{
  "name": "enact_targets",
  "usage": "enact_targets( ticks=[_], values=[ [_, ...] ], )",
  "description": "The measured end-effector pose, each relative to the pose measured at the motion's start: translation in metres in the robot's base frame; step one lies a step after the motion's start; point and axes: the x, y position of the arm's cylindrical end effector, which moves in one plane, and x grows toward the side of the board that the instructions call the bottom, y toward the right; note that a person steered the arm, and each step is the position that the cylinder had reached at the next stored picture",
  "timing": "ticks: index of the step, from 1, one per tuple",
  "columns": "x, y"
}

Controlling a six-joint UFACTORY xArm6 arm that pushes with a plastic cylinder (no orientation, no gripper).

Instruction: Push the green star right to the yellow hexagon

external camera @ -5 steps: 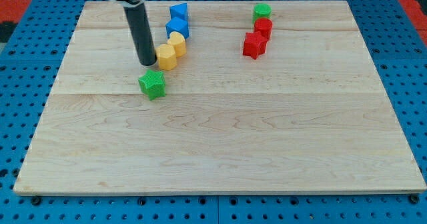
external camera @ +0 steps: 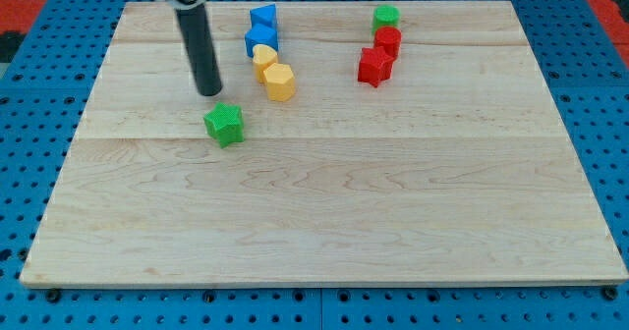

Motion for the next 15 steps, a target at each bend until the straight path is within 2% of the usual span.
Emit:
enact_targets(
  ticks=[1,2,3,5,7,8,9,10,13,15],
  values=[
    [0.046,-0.003],
    [0.066,-0.003],
    [0.066,-0.001],
    [0.065,0.048],
    [0.055,0.073],
    [0.055,0.045],
    [0.055,-0.011],
    [0.052,-0.003],
    [0.037,0.084],
    [0.036,0.089]
  ],
)
